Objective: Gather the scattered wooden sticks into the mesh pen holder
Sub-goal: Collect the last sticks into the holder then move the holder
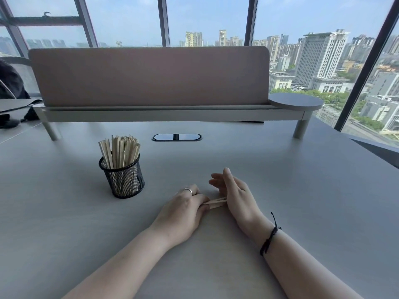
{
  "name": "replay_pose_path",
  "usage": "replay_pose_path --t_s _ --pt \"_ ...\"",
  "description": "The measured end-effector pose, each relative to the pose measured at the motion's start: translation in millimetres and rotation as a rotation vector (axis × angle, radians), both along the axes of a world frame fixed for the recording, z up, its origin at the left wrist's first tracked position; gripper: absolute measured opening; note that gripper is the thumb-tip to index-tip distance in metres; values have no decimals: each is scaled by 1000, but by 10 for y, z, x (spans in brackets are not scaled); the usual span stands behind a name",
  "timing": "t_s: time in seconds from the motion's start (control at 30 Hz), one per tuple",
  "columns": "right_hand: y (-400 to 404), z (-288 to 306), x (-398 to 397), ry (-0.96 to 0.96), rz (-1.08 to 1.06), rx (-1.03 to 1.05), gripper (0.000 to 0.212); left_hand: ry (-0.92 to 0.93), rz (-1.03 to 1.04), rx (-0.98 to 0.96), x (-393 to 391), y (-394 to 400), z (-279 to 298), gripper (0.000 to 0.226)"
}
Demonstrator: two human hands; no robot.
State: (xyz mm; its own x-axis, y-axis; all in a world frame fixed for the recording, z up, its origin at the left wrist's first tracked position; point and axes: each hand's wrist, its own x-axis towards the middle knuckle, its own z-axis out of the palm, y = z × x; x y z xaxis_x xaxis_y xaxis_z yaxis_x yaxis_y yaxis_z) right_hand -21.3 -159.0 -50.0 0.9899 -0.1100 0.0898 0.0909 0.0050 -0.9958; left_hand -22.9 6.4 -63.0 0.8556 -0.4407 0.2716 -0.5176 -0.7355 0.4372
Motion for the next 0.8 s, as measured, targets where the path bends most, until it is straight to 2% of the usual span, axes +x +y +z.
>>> replay_pose_path --t_s 0.5,0.7,0.8 --pt "-18 34 -65 21 -6 -33 46 -105 14 15 -1 11 -34 19" --pt "-12 29 -76 33 -11 -6 39 -135 104 53 -11 35 -21 5" --pt "-5 37 -96 32 -11 -36 33 -221 155 -17 7 49 -1 2"
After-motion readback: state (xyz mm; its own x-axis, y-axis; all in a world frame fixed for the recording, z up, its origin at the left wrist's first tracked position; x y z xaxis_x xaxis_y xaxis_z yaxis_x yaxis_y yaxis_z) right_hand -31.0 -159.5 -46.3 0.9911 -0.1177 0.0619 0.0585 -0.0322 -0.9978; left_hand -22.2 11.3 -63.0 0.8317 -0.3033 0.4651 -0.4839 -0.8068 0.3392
